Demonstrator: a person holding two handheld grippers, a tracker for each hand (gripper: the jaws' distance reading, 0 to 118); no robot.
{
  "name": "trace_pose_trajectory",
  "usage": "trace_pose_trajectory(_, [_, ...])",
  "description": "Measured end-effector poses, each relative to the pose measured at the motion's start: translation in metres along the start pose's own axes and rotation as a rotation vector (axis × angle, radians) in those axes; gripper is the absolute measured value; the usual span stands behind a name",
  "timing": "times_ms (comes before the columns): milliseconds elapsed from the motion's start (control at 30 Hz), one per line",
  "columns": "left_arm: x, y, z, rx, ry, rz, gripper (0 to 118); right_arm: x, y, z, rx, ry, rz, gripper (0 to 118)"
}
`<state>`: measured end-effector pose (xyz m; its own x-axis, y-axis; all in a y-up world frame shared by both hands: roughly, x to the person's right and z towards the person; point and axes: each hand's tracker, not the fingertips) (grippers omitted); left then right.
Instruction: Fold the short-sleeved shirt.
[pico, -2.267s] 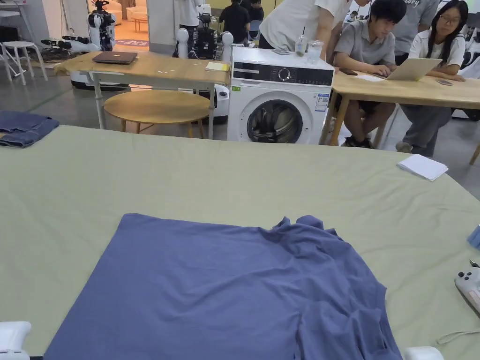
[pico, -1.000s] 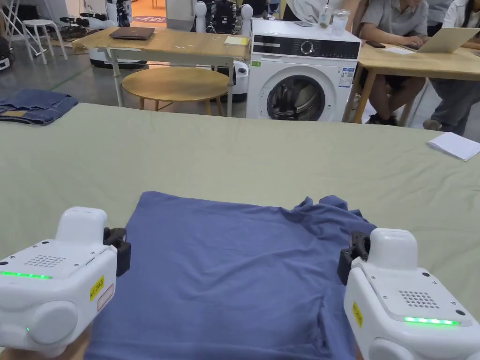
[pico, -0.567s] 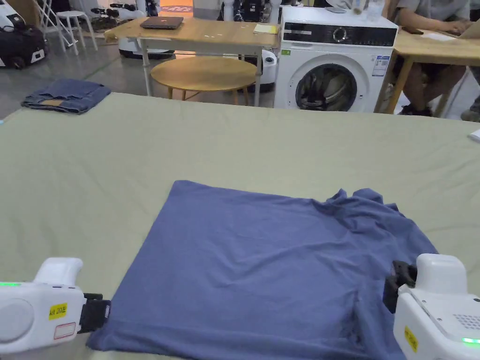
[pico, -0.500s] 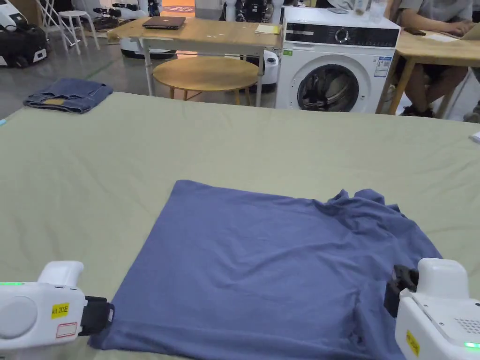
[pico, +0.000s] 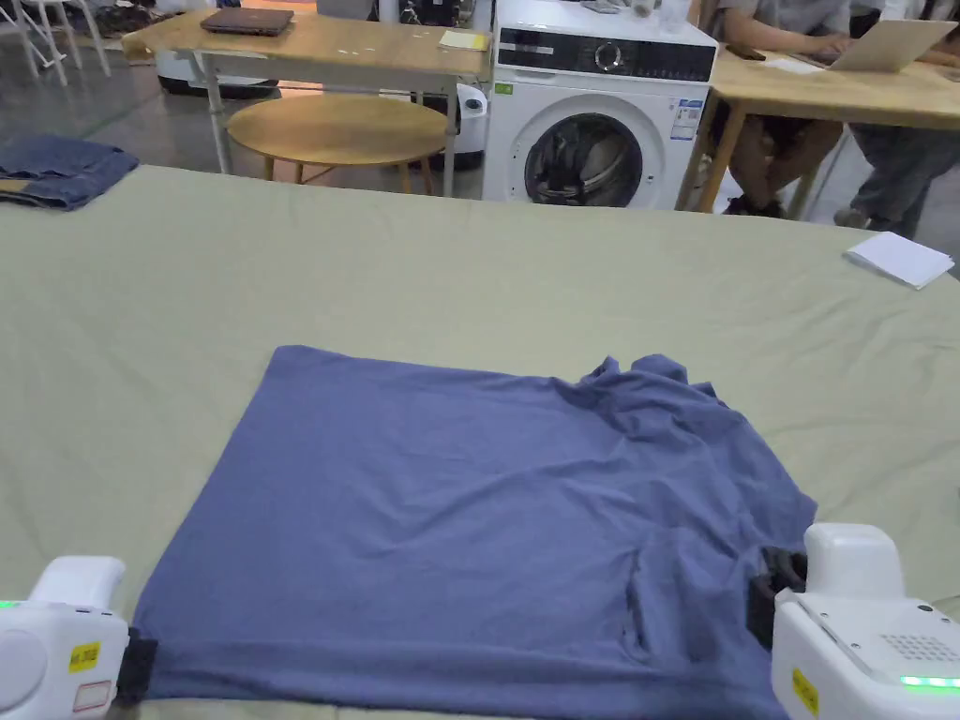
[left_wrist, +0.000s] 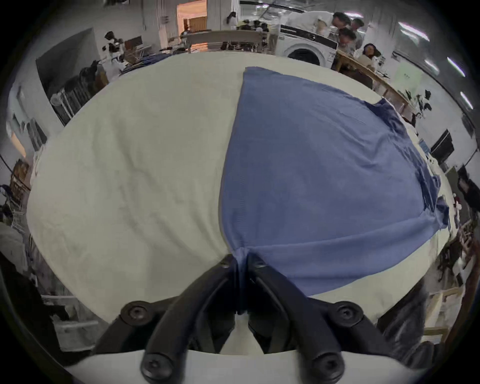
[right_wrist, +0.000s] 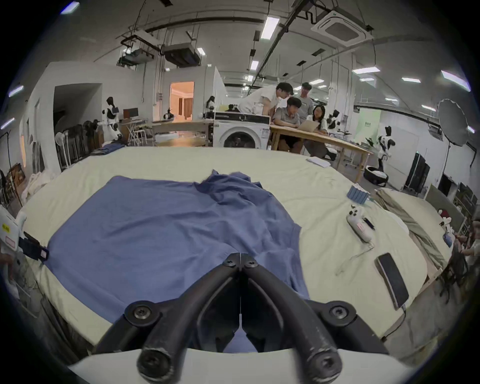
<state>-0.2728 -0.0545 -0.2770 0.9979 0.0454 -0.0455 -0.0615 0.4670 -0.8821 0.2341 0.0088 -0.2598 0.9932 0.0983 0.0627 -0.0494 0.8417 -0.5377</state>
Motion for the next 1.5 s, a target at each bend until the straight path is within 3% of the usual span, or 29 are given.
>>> trace_pose_trajectory(100, [0.002, 0.000, 0.004, -0.002, 0.003, -0.017, 1, 0.025, 0.002, 0.001, -0.107, -0.022, -0.003, 24])
trace_pose_trajectory(167, [0.002, 0.000, 0.006, -0.001, 0.002, -0.019, 1, 0.041, -0.001, -0.001, -0.191, -0.028, 0.006, 29])
trace_pose_trajectory(233, [0.001, -0.001, 0.006, 0.000, -0.007, -0.004, 1, 0.059, -0.012, -0.007, -0.276, -0.014, -0.014, 51])
trace_pose_trajectory(267, [0.000, 0.000, 0.006, 0.000, -0.012, 0.003, 1, 0.063, -0.016, -0.009, -0.307, -0.009, -0.015, 52])
trace_pose_trajectory(433, [-0.002, -0.002, 0.007, 0.005, -0.023, 0.021, 1, 0.075, -0.050, -0.040, -0.489, 0.034, -0.058, 51])
trace_pose_trajectory(500, [-0.003, -0.002, 0.008, 0.005, -0.026, 0.026, 1, 0.072, -0.061, -0.049, -0.515, 0.068, -0.078, 46])
trace_pose_trajectory(533, [-0.004, -0.001, 0.007, 0.005, -0.029, 0.027, 1, 0.069, -0.062, -0.046, -0.471, 0.049, -0.067, 37])
trace_pose_trajectory(600, [-0.005, -0.001, 0.010, 0.006, -0.035, 0.033, 1, 0.065, -0.058, -0.041, -0.446, 0.059, -0.064, 4])
trace_pose_trajectory(633, [-0.006, -0.002, 0.011, 0.009, -0.039, 0.032, 1, 0.064, -0.056, -0.041, -0.440, 0.112, -0.097, 4])
trace_pose_trajectory(733, [-0.008, 0.000, 0.018, 0.028, -0.052, 0.044, 1, 0.058, -0.047, -0.035, -0.418, 0.087, -0.056, 3])
trace_pose_trajectory(1067, [-0.010, 0.057, 0.055, 0.189, -0.121, 0.048, 1, 0.073, 0.028, -0.015, -0.269, 0.144, -0.107, 3])
trace_pose_trajectory(1300, [-0.011, 0.135, 0.041, 0.265, -0.129, 0.057, 1, 0.073, 0.075, -0.055, -0.238, 0.120, -0.170, 3])
trace_pose_trajectory(1500, [-0.004, 0.189, -0.001, 0.220, -0.112, 0.040, 1, 0.065, 0.104, -0.113, -0.281, 0.096, -0.201, 3])
